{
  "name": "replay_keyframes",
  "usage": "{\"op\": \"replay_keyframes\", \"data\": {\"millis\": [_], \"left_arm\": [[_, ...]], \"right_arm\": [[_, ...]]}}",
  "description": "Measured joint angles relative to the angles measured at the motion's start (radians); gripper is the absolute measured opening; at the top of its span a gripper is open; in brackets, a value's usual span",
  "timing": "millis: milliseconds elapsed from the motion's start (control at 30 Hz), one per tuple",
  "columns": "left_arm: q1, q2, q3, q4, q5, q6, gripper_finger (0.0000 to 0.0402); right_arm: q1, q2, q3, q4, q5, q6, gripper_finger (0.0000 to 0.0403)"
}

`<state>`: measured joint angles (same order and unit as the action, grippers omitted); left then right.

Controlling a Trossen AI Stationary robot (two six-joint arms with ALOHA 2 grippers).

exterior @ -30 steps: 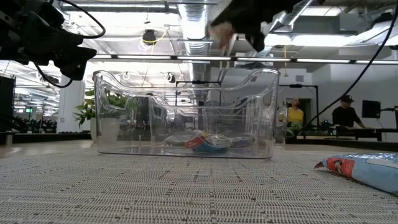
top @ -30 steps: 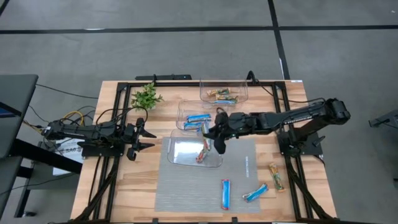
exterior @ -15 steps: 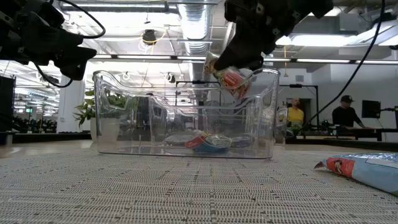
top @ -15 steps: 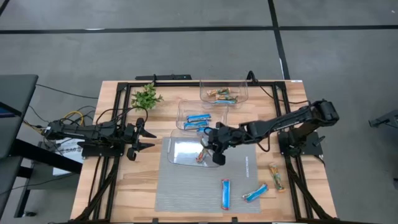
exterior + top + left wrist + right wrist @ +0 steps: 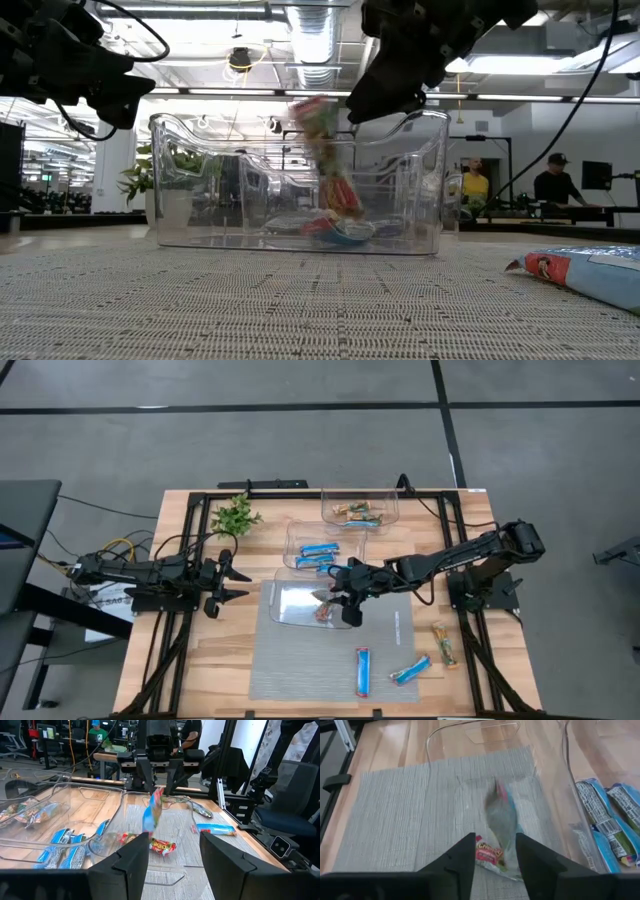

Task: Pick and place Granola Bars by type
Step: Put the red granola bar into the bottom transparent bin

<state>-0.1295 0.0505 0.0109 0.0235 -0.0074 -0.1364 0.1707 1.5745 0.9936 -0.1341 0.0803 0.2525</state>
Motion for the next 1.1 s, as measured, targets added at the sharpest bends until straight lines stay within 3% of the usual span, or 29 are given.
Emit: {"op": "replay_keyframes", "data": {"millis": [233,500,800,933,1100], "left_arm": [[0.0,0.0,0.0,0.0,0.0,0.0,0.0168],[0.0,0.0,0.0,0.0,0.0,-0.002,0.0168],[0.0,0.0,0.0,0.0,0.0,-0.002,0.0168],[0.0,0.0,0.0,0.0,0.0,0.002,0.0168],[0.0,0.0,0.0,0.0,0.0,-0.001,0.0168]], "right_arm": [[0.007,0.0,0.0,0.001,-0.002,0.067,0.0165],[0.044,-0.063,0.0,0.0,-0.045,0.345,0.0171],[0.098,-0.165,0.0,0.024,-0.231,0.764,0.0168],[0.109,-0.191,0.0,0.068,-0.307,0.847,0.0171],[0.125,-0.182,0.001,0.103,-0.315,0.919,0.0171]]}}
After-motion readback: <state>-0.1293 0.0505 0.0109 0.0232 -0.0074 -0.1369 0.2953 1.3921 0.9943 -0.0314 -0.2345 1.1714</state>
